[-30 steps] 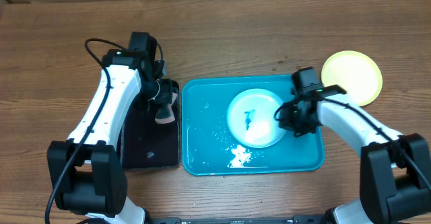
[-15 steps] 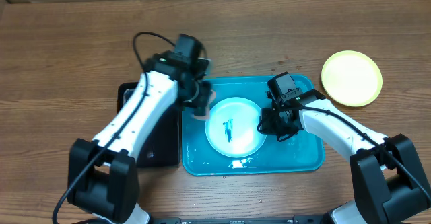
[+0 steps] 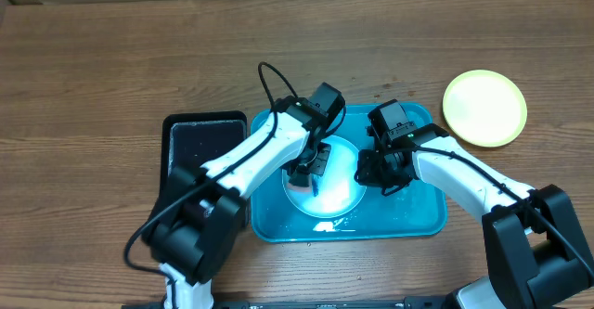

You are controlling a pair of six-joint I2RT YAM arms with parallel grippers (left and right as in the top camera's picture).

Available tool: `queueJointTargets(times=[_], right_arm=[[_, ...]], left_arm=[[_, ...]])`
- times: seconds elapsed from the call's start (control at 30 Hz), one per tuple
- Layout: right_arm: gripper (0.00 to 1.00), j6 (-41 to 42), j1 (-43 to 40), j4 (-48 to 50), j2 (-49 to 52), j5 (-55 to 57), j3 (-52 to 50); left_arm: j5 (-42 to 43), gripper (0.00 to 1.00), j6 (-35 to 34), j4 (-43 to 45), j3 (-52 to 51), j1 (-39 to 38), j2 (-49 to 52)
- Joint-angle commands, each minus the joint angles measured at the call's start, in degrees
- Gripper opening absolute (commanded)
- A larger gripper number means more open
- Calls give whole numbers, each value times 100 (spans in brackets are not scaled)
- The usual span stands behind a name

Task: Clean dirty plates on tray and stack at the side
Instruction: 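Bring the sponge with the left gripper onto the white plate, then scrub the white plate with the sponge while the right gripper holds it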

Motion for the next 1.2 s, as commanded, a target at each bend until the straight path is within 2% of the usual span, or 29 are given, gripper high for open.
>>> queueJointTargets(times=[0.0, 0.47, 0.63, 0.83, 1.03, 1.1, 1.17], right_arm=[[4, 42, 33, 17, 7, -13, -35], [4, 42, 33, -22, 7, -13, -35], [4, 42, 33, -92, 7, -11, -35], [4, 42, 33, -138, 7, -13, -35], [4, 42, 33, -164, 7, -11, -35], [4, 42, 33, -173, 7, -11, -35], [4, 42, 33, -190, 7, -11, -35]], left_arm=[[-402, 4, -385, -28, -2, 31, 369], [1567, 4, 1029, 372, 0, -638, 667], [1554, 4, 1290, 382, 59, -837, 667], [1738, 4, 1316, 428, 63, -763, 667], [3106, 4, 1521, 505, 179, -483, 667], [3316, 4, 1373, 603, 181, -380, 667], [3141, 4, 1062, 638, 181, -267, 667]])
